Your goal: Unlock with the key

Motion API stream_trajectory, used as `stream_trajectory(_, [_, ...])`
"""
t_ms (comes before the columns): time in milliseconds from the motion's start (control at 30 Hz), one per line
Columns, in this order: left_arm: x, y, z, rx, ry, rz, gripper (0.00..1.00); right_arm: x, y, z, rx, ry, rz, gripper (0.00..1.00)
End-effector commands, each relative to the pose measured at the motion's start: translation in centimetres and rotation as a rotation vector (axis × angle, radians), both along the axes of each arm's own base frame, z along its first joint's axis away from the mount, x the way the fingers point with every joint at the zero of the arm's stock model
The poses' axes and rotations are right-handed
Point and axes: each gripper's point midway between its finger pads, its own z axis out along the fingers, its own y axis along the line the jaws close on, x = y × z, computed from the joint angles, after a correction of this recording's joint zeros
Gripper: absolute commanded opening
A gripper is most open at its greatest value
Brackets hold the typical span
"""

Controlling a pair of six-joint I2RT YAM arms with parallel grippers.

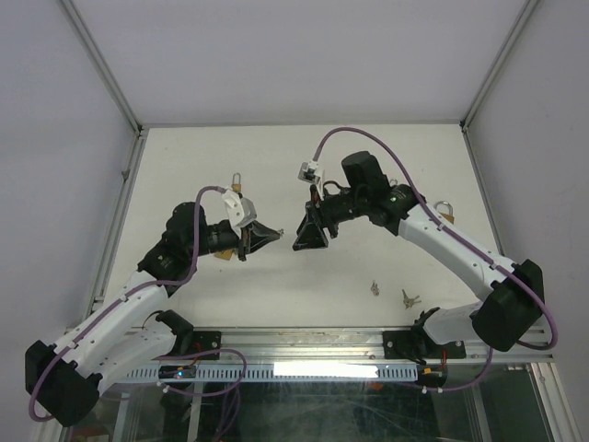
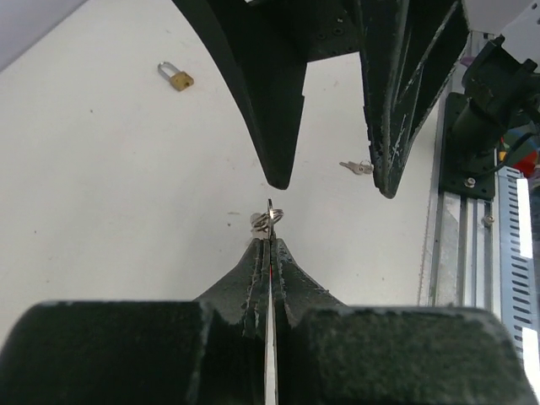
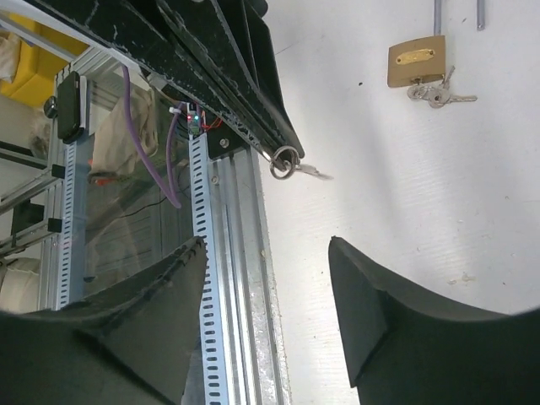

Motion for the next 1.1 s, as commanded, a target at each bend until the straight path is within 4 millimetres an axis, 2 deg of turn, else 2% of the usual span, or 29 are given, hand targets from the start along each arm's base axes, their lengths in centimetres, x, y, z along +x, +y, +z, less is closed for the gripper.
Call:
stream_trajectory(0, [-0.6, 0.9, -0.6, 0.109, 0.065, 0.017, 0.0, 0.6, 0.1, 2.8, 0.054, -0.12, 0.026, 0.64])
stream_trajectory(100, [-0.7, 1.4, -1.7, 0.209, 0.115, 0.019, 0.0, 1.5, 0.8, 3.6, 0.107, -0.182, 0.017, 0.65])
stream_trajectory(200, [-1.3, 2.1, -3.1, 0.339, 0.173, 0.001, 0.0, 2.1, 1.9, 4.6, 0.23, -0.281, 0.018, 0.65])
stream_trajectory(367, [-2.0, 4.0, -3.8, 0.613, 0.267, -0.068, 0.0, 2.1, 2.8, 4.4, 0.399, -0.395, 0.051, 0.66])
stream_trajectory(500, [-1.2, 5.1, -3.7, 0.808, 0.395, -0.084, 0.0, 2.3, 3.7, 3.7, 0.454, -0.351, 0.065, 0.65])
stream_trajectory(600, [-1.7, 4.8, -3.6, 0.818, 0.464, -0.099, 0.0, 2.4, 4.6, 2.8, 0.469, -0.257, 0.077, 0.58])
stream_trajectory(667, [-1.9, 4.3, -3.3, 0.794, 0.443, -0.115, 0.0, 2.2, 5.2, 2.0, 0.486, -0.243, 0.095, 0.56])
stream_trajectory(900, [-2.0, 3.5, -2.5, 0.771, 0.396, -0.139, 0.0, 1.8, 5.7, 1.6, 0.565, -0.348, 0.105, 0.59])
stream_trajectory(1000, [-2.2, 3.3, -2.5, 0.764, 0.403, -0.149, 0.0, 1.1, 6.7, 1.0, 0.542, -0.377, 0.133, 0.61])
stream_trajectory(1067, [-2.3, 3.1, -2.3, 0.753, 0.408, -0.155, 0.0, -0.2, 7.3, 0.2, 0.503, -0.337, 0.16, 0.61])
